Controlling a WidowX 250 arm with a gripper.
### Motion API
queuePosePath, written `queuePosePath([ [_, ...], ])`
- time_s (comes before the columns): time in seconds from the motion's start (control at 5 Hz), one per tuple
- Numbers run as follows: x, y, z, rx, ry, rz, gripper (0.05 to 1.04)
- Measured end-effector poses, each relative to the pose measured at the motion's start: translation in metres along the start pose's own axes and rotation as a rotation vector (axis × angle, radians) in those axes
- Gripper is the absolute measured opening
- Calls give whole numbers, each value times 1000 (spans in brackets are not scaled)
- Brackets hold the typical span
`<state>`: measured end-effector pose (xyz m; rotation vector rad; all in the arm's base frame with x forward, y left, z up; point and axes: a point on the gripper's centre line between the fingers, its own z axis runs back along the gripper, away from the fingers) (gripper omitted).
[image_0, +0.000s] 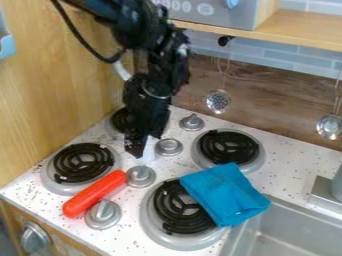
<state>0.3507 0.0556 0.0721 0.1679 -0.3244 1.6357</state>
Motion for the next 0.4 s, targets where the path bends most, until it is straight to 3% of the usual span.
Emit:
queuePosePath([
  [0.2,1,12,9,71,142,141,1003],
  [0.4,-2,25,28,133,221,229,1003],
])
